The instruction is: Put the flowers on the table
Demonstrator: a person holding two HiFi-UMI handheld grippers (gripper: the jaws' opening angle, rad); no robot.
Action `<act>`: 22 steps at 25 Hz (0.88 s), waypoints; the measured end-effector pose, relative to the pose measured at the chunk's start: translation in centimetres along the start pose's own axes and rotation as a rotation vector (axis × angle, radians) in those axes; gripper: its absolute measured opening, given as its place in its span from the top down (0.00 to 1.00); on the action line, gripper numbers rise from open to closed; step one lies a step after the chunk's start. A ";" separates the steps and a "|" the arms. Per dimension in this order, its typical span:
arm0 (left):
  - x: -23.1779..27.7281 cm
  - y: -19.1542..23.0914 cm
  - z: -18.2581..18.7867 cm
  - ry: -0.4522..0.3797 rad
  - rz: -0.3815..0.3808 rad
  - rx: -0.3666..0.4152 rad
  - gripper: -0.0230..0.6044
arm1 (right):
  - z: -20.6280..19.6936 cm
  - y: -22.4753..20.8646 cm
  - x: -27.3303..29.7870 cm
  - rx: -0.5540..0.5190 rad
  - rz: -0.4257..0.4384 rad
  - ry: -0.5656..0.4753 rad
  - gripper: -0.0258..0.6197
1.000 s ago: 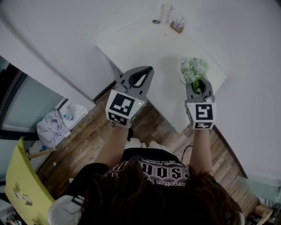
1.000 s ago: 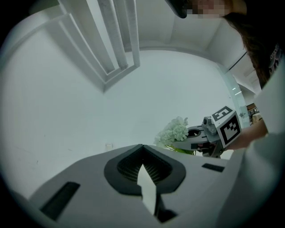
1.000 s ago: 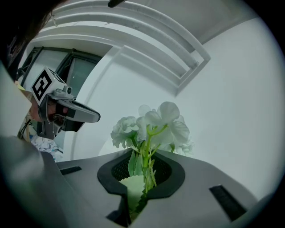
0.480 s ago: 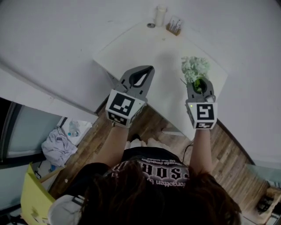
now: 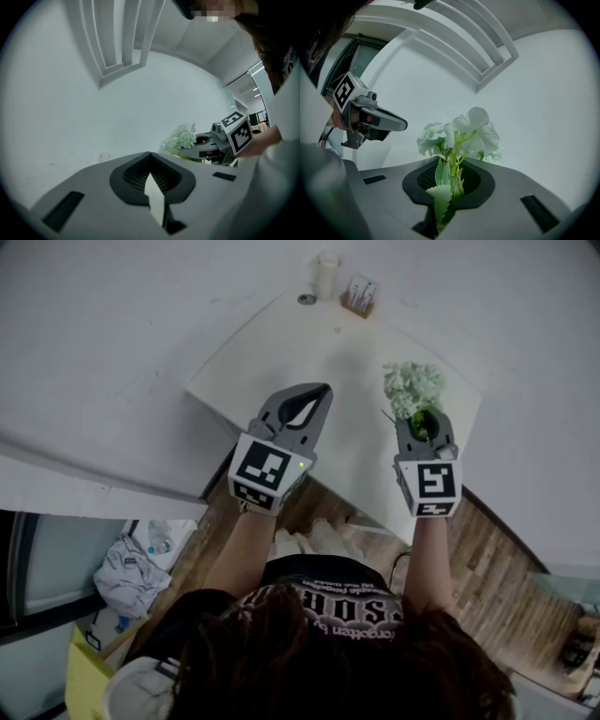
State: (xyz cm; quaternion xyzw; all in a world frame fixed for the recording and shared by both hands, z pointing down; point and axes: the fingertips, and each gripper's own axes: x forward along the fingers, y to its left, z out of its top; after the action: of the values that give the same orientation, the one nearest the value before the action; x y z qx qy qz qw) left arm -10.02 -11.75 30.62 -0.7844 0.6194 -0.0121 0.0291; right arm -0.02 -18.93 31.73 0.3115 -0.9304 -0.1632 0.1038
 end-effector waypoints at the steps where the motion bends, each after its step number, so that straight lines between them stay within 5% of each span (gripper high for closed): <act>1: 0.5 0.2 -0.1 0.001 0.000 -0.002 0.96 | -0.1 -0.2 0.4 -0.001 0.003 0.001 0.87; 22: 8.8 3.9 -0.6 0.027 0.014 0.048 0.96 | -2.1 -5.9 7.9 0.014 0.040 -0.014 0.87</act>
State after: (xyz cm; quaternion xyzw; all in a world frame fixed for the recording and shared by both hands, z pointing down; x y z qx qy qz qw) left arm -11.77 -21.27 30.85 -0.7788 0.6249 -0.0376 0.0397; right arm -2.38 -28.67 32.26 0.2924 -0.9382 -0.1568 0.0984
